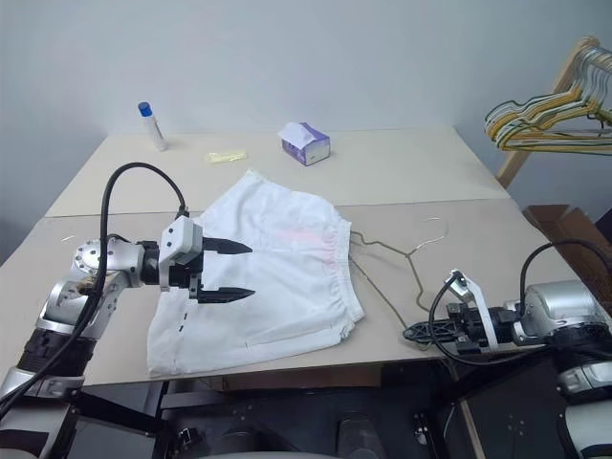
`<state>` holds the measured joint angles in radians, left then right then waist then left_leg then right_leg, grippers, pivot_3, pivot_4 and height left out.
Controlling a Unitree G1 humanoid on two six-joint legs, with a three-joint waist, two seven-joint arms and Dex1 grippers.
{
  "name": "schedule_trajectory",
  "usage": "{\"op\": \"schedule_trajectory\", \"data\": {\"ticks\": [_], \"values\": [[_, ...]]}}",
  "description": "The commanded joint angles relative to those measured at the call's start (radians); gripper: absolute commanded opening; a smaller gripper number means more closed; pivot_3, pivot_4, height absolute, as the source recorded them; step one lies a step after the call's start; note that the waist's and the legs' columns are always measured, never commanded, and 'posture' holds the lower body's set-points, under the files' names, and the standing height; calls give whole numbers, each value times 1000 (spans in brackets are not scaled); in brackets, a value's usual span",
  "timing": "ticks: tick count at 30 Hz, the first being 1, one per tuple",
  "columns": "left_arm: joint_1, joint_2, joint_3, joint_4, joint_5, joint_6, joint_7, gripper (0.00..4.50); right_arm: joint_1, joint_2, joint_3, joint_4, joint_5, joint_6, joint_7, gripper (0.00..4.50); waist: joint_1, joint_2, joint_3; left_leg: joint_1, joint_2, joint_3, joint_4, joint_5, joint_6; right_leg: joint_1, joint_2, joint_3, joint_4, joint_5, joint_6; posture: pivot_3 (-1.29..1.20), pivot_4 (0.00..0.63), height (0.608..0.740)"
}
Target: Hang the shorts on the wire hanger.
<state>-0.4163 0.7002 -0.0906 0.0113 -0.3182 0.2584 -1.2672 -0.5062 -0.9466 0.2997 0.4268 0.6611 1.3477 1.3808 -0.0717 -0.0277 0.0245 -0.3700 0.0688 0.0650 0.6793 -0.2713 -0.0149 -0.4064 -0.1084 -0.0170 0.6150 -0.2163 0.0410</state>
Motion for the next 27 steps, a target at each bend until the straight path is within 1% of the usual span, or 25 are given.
{"op": "schedule_trajectory", "data": {"ticks": [1, 8, 14, 18, 21, 25, 27], "values": [[1, -2, 5, -31, 0, -20, 12, 4480, -84, 20, 27, 57, -45, -45, 48, 0, 1, 0, 0, 0, 0, 0, 0, 0, 0, 0, 0, 0, 0, 0, 0, -44, 0, 740], [14, -8, -2, -47, 8, -24, 39, 4480, -236, 98, 151, 256, -188, -146, 147, 0, 6, 0, 0, -1, 0, 0, 0, 0, 0, 0, 0, 0, 0, 0, 0, -14, 0, 740], [37, -6, 7, -69, 6, -24, 64, 4480, -350, 162, 188, 449, -296, -248, 230, 0, 11, 1, 0, -1, 0, 0, 0, 0, 0, 0, 0, 0, 1, 0, 0, 5, 0, 740], [46, -8, 8, -84, -1, -20, 75, 4480, -415, 219, 171, 575, -357, -311, 231, 0, 10, 1, 0, 0, 0, 0, 0, 0, 0, 0, 0, 0, 1, 0, 0, 5, 0, 740], [41, -12, 4, -84, -1, -19, 81, 4480, -452, 254, 131, 651, -384, -349, 207, 0, 11, 1, 0, 0, 0, 0, 0, 0, 0, 0, 0, 0, 2, 0, 0, 8, 0, 740], [40, -16, 1, -82, 1, -20, 85, 4480, -468, 276, 96, 676, -411, -382, 221, 0, 14, 2, 0, 0, 0, 0, 1, 0, 0, 0, 0, 0, 2, 0, 0, 7, 0, 740], [42, -17, 1, -85, 0, -20, 85, 4480, -476, 283, 53, 690, -412, -393, 190, 0, 15, 2, 0, 0, 0, 0, 1, 0, 0, 0, 0, 0, 2, 0, 0, 4, 0, 740]]}}
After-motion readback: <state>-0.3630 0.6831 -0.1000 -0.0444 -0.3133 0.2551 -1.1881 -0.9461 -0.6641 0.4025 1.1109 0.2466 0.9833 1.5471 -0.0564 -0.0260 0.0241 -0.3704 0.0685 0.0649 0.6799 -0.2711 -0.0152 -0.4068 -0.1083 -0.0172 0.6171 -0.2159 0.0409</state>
